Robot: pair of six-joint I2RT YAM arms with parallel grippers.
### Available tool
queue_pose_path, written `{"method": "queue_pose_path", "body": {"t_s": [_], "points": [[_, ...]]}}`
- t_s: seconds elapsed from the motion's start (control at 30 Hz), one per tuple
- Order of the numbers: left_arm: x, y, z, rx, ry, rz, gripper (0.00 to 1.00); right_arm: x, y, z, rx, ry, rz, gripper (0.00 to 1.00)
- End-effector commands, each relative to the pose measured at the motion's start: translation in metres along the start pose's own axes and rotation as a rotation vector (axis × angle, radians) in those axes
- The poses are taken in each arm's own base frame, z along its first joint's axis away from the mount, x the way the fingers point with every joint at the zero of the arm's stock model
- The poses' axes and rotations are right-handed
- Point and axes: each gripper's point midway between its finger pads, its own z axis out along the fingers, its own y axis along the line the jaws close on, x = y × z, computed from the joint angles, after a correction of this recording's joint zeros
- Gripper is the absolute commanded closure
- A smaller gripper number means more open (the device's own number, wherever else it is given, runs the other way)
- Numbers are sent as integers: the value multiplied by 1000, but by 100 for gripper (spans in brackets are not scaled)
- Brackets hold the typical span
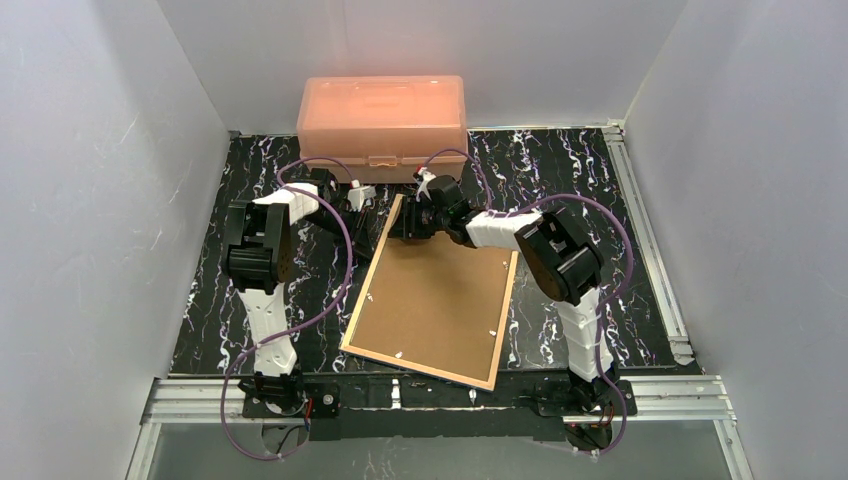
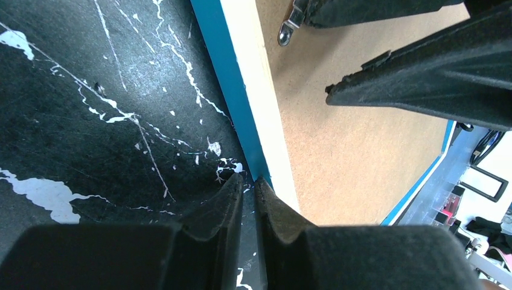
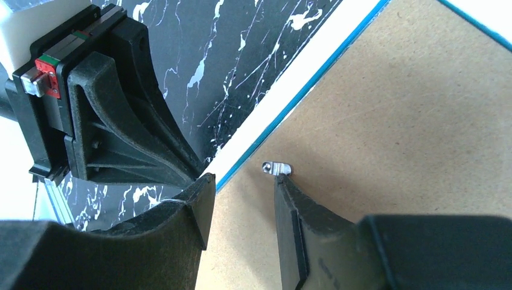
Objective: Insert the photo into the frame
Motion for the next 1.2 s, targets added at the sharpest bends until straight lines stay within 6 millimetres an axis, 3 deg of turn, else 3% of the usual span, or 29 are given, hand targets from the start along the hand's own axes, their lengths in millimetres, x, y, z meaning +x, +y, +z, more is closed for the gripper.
{"method": "queue_pose_path", "body": {"t_s": [0.0, 0.73, 1.17], "points": [[5, -18, -6, 14, 11, 33, 87, -10, -6, 4, 20, -12, -34, 51], [5, -21, -4, 28, 12, 37, 88, -3, 4, 18, -48, -12, 30, 51], [-1, -25, -7, 29, 3, 46, 88, 15, -12, 21, -2, 43, 32, 51]]}}
